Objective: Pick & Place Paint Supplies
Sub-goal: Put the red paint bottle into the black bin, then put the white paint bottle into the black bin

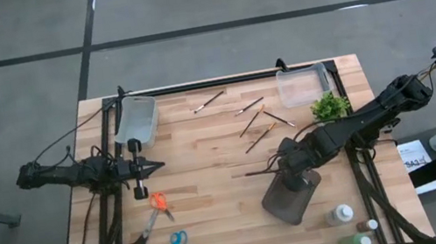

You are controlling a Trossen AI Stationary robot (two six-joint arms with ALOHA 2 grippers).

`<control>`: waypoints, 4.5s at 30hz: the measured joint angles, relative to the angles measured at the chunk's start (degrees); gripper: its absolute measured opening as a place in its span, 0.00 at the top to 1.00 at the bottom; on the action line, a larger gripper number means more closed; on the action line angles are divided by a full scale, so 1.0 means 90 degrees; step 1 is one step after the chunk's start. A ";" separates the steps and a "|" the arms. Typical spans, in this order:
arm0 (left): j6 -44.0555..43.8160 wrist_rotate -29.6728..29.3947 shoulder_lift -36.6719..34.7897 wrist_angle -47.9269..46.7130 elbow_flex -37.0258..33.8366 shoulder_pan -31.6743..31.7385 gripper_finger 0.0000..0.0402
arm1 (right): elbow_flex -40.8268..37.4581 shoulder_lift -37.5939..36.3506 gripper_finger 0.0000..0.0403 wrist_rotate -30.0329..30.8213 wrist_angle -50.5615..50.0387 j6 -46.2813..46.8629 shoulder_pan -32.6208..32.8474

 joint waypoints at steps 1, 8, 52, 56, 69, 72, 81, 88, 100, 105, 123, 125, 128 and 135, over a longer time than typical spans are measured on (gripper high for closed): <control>0.0000 0.0002 0.0000 0.0001 0.0000 0.0000 1.00 | 0.0000 0.0000 0.27 -0.0001 0.0005 0.0010 0.0000; 0.0000 0.0002 -0.0002 0.0002 0.0000 0.0001 1.00 | 0.0005 -0.0002 0.27 -0.0003 0.0027 0.0199 0.0000; 0.0000 0.0002 -0.0002 0.0000 0.0000 -0.0002 1.00 | 0.2453 0.0177 0.27 0.0354 -0.1878 0.1589 0.2481; 0.0000 0.0000 -0.0002 0.0000 0.0000 -0.0002 1.00 | 0.2743 0.0497 0.27 0.0352 -0.2242 0.2271 0.2854; 0.0000 0.0001 -0.0002 0.0002 0.0000 -0.0001 1.00 | 0.4520 0.1663 0.27 0.0298 -0.3419 0.3566 0.3730; 0.0000 0.0000 -0.0002 0.0000 0.0000 0.0001 1.00 | 0.4804 0.1792 0.27 0.0297 -0.3380 0.3697 0.3943; 0.0000 0.0002 -0.0002 0.0000 0.0000 -0.0002 1.00 | 0.4774 0.1838 0.27 0.0344 -0.3414 0.4446 0.4532; 0.0000 0.0001 -0.0002 0.0001 0.0000 0.0001 1.00 | 0.4389 0.1836 0.27 0.0276 -0.3401 0.4880 0.4722; 0.0000 0.0002 -0.0002 0.0001 0.0000 -0.0001 1.00 | 0.3919 0.1829 0.27 0.0170 -0.3403 0.5013 0.4726; 0.0000 0.0002 -0.0002 0.0002 0.0000 0.0001 1.00 | 0.3758 0.1826 0.27 0.0166 -0.3401 0.5012 0.4726; 0.0000 0.0002 -0.0002 0.0002 0.0000 -0.0002 1.00 | 0.3308 0.1715 0.27 0.0125 -0.3349 0.5130 0.4726; 0.0000 0.0002 -0.0001 0.0002 0.0000 -0.0001 1.00 | 0.3293 0.1713 0.27 0.0130 -0.3326 0.5131 0.4726; 0.0000 0.0002 -0.0002 0.0000 0.0000 0.0000 1.00 | 0.3266 0.1707 0.27 0.0169 -0.3304 0.5111 0.4726; 0.0000 0.0000 -0.0002 0.0000 0.0000 0.0000 1.00 | 0.3241 0.1293 0.27 0.0204 -0.3306 0.5105 0.4753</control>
